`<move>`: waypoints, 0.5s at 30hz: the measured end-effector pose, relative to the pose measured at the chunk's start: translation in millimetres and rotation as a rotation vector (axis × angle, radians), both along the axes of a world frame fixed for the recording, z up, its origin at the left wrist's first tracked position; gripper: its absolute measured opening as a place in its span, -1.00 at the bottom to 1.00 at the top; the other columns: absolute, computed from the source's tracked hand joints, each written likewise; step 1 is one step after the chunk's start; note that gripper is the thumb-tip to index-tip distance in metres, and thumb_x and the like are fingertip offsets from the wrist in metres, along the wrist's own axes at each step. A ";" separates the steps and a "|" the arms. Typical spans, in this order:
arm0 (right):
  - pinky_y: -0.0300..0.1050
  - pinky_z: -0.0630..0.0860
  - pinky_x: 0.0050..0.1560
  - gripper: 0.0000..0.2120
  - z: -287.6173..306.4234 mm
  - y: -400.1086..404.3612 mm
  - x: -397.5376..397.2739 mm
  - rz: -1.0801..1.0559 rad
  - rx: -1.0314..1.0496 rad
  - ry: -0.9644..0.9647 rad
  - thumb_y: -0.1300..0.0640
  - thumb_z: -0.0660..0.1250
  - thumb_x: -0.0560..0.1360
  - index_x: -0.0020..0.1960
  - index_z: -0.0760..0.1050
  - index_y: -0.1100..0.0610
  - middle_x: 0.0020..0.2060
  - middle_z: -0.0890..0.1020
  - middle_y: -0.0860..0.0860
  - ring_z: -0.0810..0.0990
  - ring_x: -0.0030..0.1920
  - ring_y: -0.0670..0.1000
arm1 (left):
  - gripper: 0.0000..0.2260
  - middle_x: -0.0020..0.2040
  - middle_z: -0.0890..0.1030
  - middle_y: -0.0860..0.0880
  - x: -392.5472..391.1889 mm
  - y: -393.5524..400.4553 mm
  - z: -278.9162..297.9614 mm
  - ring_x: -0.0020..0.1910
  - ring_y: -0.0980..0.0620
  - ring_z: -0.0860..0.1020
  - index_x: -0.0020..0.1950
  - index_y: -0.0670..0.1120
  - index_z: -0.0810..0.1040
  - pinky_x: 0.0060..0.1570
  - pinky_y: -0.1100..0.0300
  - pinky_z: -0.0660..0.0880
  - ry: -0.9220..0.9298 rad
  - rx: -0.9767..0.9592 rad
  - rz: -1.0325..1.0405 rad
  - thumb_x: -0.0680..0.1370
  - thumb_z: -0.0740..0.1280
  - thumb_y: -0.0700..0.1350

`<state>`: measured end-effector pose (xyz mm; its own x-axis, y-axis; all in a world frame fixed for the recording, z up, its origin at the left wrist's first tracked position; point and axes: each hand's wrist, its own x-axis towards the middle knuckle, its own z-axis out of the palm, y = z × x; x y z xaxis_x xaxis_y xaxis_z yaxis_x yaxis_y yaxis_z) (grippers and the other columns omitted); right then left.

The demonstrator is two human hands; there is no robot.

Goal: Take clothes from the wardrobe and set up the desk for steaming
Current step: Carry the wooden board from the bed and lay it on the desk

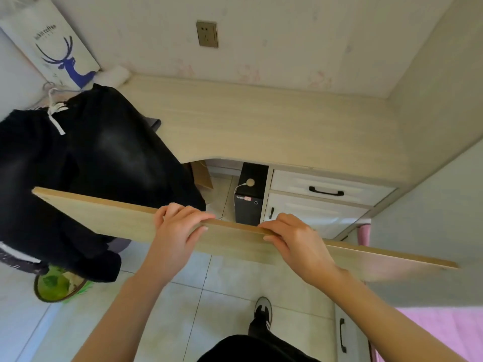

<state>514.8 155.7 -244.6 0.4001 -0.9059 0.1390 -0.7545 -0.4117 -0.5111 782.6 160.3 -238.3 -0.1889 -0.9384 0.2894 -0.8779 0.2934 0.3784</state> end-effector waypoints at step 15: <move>-0.19 0.43 -0.30 -0.74 42.5 -172.9 -39.7 -0.109 -0.115 -0.016 -0.05 0.24 0.53 0.17 0.57 -0.06 -0.18 0.49 -0.16 0.50 -0.14 -0.11 | -0.79 -0.08 0.50 0.30 -36.4 -185.2 32.2 -0.02 0.20 0.29 0.11 0.11 0.60 0.14 0.18 0.09 0.062 -0.114 -0.080 0.52 0.27 0.00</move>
<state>475.1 -17.2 -202.1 0.2976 -0.9214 0.2500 -0.7902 -0.3847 -0.4771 746.2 -24.9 -206.1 -0.2398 -0.8814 0.4070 -0.8261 0.4055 0.3913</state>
